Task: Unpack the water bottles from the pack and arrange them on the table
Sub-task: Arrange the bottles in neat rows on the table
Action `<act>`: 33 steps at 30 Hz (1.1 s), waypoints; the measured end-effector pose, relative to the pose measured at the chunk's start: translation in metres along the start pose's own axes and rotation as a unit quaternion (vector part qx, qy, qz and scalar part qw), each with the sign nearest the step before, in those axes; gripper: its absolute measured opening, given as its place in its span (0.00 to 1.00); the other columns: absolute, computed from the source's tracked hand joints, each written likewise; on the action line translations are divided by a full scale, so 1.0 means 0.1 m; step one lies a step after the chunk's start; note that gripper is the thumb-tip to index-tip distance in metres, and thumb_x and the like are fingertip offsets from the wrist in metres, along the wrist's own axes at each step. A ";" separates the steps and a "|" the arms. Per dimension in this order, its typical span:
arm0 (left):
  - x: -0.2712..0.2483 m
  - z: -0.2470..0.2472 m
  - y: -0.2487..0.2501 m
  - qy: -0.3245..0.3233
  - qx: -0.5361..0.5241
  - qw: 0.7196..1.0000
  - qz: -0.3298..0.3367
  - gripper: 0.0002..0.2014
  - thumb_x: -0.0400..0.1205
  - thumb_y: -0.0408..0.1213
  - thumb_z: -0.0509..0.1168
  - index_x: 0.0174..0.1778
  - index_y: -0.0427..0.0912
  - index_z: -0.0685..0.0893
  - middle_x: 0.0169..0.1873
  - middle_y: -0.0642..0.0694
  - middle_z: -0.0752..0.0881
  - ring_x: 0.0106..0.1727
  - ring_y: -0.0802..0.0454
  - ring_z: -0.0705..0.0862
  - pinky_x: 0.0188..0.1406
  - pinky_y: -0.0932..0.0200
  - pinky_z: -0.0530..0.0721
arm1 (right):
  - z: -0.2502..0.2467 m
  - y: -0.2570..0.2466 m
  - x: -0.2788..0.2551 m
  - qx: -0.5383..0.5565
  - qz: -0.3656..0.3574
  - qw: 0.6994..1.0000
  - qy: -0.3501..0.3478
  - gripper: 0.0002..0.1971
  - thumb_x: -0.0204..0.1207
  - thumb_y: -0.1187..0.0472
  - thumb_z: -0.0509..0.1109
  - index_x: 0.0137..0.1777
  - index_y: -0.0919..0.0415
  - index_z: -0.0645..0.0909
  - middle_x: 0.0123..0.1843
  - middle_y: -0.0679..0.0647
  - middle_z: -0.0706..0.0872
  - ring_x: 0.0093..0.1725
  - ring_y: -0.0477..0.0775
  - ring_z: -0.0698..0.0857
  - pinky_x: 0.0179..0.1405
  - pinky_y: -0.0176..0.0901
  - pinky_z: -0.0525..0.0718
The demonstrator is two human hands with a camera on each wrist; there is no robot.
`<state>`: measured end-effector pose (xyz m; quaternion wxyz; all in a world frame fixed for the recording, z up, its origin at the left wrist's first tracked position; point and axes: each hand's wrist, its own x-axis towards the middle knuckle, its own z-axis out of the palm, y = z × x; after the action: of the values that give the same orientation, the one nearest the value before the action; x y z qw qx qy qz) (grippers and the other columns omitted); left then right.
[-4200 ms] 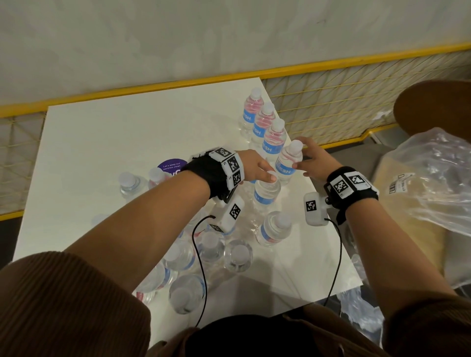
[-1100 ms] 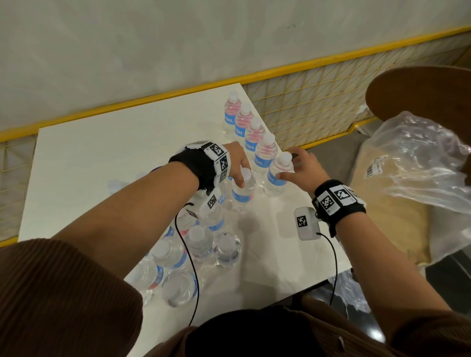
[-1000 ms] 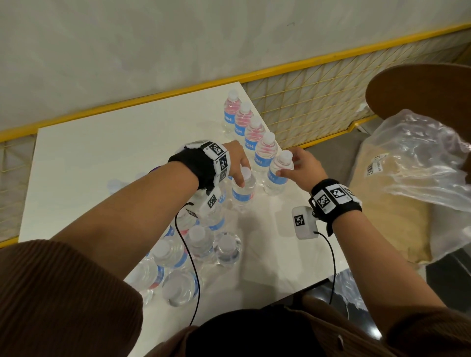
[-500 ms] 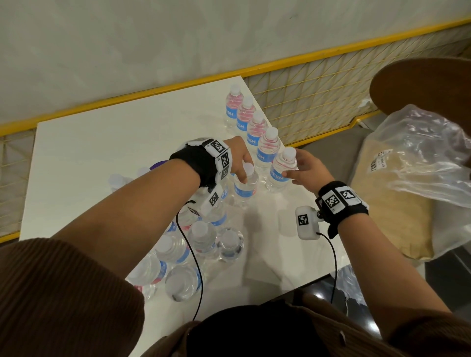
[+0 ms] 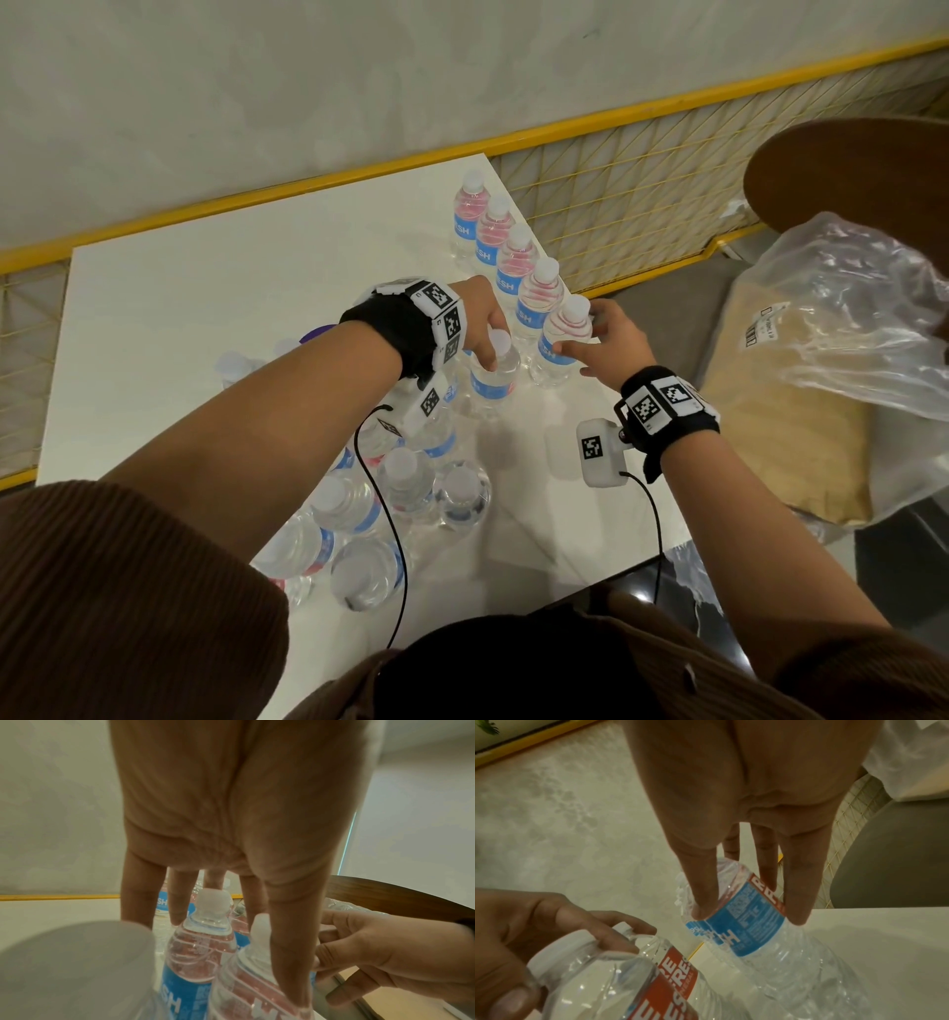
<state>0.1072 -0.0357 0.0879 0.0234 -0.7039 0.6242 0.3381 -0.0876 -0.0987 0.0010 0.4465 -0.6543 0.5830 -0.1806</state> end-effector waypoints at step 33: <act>0.04 -0.05 0.02 -0.012 0.223 0.974 0.036 0.22 0.82 0.28 0.62 0.72 0.50 0.78 0.68 0.42 0.80 0.67 0.44 0.78 0.61 0.58 0.76 | 0.22 -0.13 -0.74 -0.111 -0.105 0.986 -0.072 0.27 0.67 0.60 0.78 0.66 0.55 0.74 0.58 0.55 0.83 0.57 0.57 0.81 0.52 0.42 0.75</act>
<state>0.1071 -0.0420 0.0902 0.1751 -0.6540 0.7084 0.1997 -0.0821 -0.0233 0.0209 0.3908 -0.7685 0.4940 -0.1131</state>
